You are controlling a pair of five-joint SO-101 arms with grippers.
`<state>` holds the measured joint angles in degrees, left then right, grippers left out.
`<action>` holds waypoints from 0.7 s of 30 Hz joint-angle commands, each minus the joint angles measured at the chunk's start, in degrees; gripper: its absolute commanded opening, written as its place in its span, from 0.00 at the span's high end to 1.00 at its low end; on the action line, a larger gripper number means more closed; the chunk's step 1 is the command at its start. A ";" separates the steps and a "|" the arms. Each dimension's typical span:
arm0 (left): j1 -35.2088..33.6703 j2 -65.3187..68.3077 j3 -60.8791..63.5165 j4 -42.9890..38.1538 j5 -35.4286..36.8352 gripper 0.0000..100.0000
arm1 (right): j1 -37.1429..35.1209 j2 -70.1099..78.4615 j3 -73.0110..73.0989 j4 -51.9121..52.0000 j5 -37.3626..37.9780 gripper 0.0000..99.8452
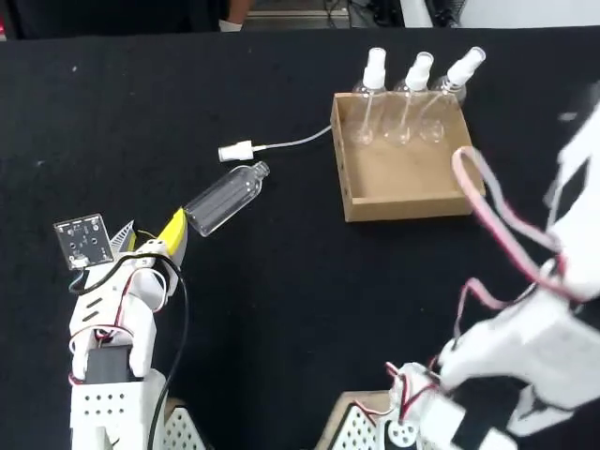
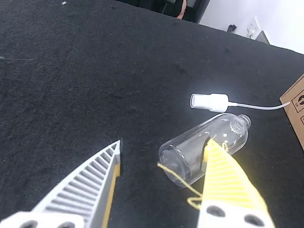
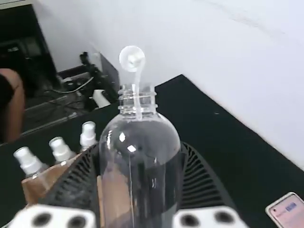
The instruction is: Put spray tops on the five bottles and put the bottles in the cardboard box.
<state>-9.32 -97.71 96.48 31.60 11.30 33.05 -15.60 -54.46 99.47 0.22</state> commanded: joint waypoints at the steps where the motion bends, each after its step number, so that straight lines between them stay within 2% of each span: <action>1: -0.40 -0.09 1.27 0.44 -0.44 0.73 | -6.51 -9.54 8.48 1.32 -0.44 0.99; 10: -0.40 -0.09 1.27 0.70 -0.44 0.73 | -19.69 -25.63 28.97 -3.43 -0.18 0.99; 21: -0.22 -0.09 1.27 1.14 -0.44 0.73 | -37.63 -48.13 62.20 -19.16 0.00 0.99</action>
<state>-9.32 -97.71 96.48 32.48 11.30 1.85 -56.75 -2.68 86.73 0.13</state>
